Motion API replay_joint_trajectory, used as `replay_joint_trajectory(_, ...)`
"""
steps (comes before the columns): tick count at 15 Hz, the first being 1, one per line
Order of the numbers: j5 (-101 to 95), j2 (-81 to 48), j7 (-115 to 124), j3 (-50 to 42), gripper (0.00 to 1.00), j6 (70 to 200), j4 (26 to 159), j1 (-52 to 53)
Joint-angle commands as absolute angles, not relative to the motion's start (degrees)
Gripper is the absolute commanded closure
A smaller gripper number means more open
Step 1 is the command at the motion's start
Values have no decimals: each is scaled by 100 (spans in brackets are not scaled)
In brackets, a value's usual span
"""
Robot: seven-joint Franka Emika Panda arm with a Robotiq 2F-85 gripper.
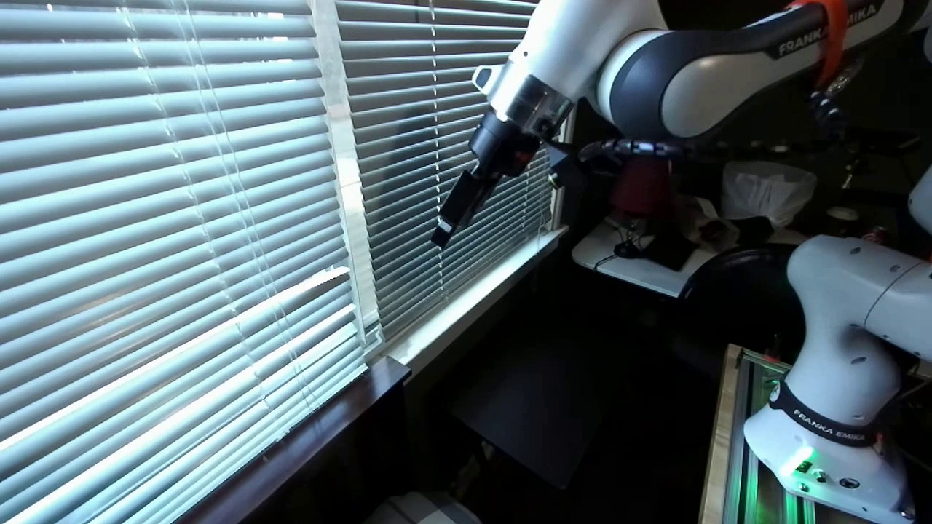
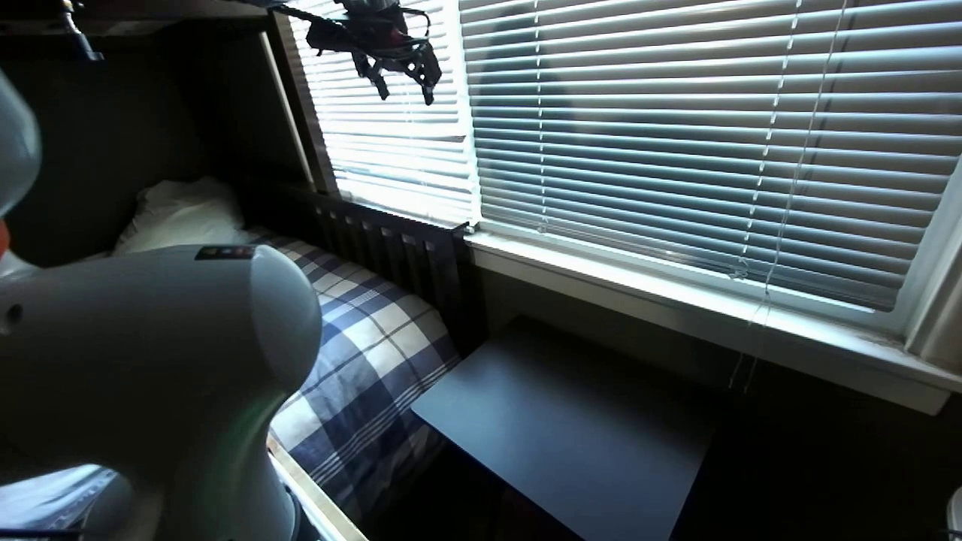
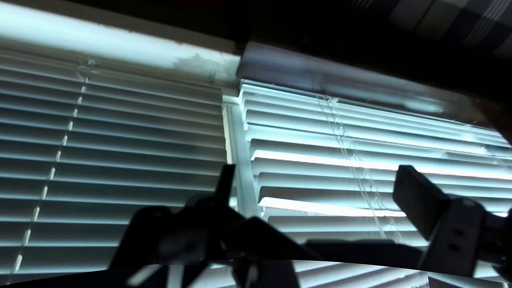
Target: Pull the white cord on the left side of the window
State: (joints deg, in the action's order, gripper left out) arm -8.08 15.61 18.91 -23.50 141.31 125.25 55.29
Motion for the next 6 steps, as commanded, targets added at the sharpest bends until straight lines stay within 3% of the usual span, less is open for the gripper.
replay_joint_trajectory(1,678,2265,570,-1482,0,13876,13096,4383)
replay_joint_trajectory(2,518,1763,835,-1052,0,14012,12735,3979)
replay_joint_trajectory(6,958,2094,376,-886,0,13908,12949,3679)
